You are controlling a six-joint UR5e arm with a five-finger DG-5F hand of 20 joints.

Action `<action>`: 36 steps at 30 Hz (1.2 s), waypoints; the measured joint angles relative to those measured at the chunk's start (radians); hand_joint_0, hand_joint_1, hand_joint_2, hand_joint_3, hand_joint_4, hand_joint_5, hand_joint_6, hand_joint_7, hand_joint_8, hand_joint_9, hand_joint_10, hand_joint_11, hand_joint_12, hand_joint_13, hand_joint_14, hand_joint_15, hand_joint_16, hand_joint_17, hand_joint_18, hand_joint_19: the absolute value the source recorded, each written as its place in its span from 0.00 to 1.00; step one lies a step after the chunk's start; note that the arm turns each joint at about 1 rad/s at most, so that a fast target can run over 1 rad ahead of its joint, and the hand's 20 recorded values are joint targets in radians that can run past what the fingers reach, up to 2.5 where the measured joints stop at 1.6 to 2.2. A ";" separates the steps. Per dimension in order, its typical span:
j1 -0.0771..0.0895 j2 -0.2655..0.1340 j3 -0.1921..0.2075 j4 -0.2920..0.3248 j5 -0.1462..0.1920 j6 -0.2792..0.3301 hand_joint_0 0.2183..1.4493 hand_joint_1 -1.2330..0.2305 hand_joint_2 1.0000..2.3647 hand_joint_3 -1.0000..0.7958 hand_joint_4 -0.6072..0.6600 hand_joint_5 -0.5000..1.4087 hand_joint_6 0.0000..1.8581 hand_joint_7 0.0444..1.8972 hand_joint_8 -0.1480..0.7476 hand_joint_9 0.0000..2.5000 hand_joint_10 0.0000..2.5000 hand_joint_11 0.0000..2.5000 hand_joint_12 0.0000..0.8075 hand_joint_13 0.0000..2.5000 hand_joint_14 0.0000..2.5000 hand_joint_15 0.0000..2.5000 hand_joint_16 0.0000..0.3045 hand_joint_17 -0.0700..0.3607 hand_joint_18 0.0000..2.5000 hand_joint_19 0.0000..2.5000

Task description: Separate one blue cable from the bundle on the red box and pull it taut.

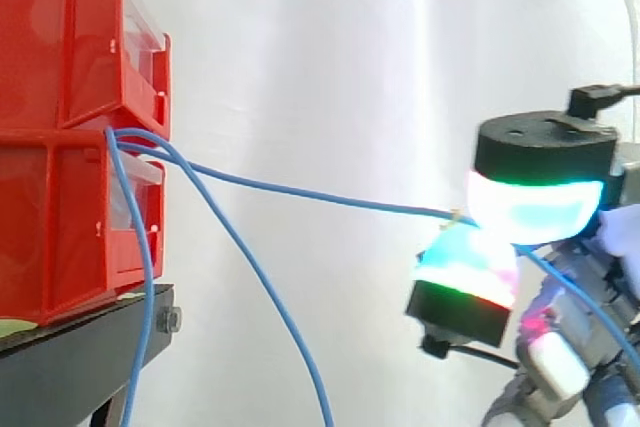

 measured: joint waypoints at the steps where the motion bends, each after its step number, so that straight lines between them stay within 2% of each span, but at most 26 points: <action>1: 0.001 0.016 -0.024 0.010 0.006 -0.001 0.29 0.40 0.00 0.46 0.50 0.25 0.37 0.69 0.55 0.43 0.00 0.16 0.51 0.28 0.00 0.11 0.18 0.45 0.39 0.18; 8: 0.001 0.110 -0.166 0.120 0.059 -0.008 0.29 0.39 0.00 0.46 0.50 0.25 0.37 0.69 0.56 0.43 0.00 0.17 0.51 0.28 0.00 0.11 0.18 0.45 0.39 0.18; 11: 0.001 0.123 -0.186 0.128 0.067 -0.010 0.29 0.39 0.00 0.46 0.50 0.25 0.37 0.69 0.56 0.43 0.00 0.16 0.51 0.28 0.00 0.11 0.18 0.45 0.39 0.18; 36: 0.005 0.128 -0.194 0.133 0.070 -0.039 0.29 0.38 0.00 0.47 0.50 0.25 0.37 0.70 0.57 0.44 0.00 0.18 0.51 0.29 0.00 0.11 0.18 0.45 0.40 0.18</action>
